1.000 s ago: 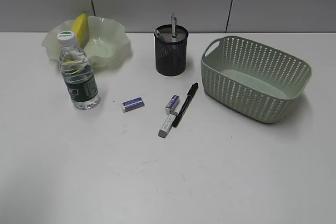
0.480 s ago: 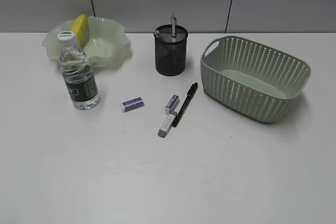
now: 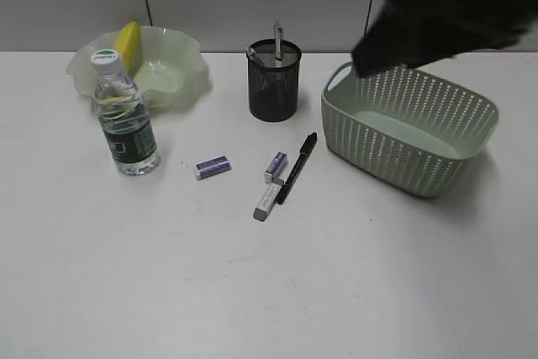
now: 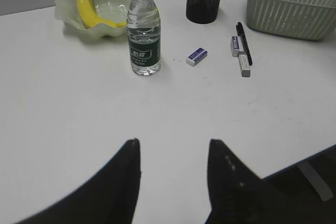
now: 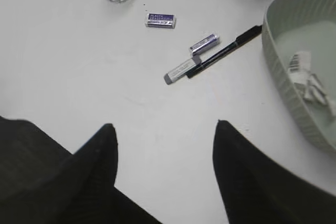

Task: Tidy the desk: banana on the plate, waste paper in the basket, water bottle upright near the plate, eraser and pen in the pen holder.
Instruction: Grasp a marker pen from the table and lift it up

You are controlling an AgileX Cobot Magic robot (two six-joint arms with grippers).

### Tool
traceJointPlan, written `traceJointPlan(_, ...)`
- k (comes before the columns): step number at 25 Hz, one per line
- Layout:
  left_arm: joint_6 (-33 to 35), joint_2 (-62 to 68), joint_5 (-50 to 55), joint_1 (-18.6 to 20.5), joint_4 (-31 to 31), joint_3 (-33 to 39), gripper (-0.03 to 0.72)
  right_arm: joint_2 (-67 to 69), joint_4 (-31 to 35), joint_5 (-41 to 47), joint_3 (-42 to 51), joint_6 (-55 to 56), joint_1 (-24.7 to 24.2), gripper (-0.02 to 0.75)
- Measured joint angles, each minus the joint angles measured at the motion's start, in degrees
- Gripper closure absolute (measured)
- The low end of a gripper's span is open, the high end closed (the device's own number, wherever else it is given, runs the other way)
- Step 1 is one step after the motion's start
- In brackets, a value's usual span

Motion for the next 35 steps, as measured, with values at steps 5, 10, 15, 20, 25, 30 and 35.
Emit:
traceJointPlan(5,0.1,0.0,-0.1,0.0,0.0,0.0,0.370,23.2,-5.9,13.6,-20.4,17.9,2.3,0.281)
traceJointPlan(10,0.1,0.0,-0.1,0.0,0.0,0.0,0.377,40.7,-7.0,19.0,-36.8,29.4,2.6,0.281)
traceJointPlan(15,0.1,0.0,-0.1,0.0,0.0,0.0,0.378,51.3,-10.1,19.3,-44.8,41.3,2.6,0.281)
traceJointPlan(20,0.1,0.0,-0.1,0.0,0.0,0.0,0.378,56.5,-13.0,19.4,-45.7,49.1,2.6,0.281)
traceJointPlan(25,0.1,0.0,-0.2,0.0,0.0,0.0,0.378,60.3,-14.6,19.4,-45.7,52.9,2.3,0.281)
traceJointPlan(30,0.1,0.0,-0.2,0.0,0.2,0.0,0.378,61.9,-14.6,19.4,-45.7,57.0,1.6,0.281)
traceJointPlan(35,0.1,0.0,-0.2,0.0,0.8,0.0,0.378,62.9,-16.6,19.5,-45.8,58.4,1.1,0.281)
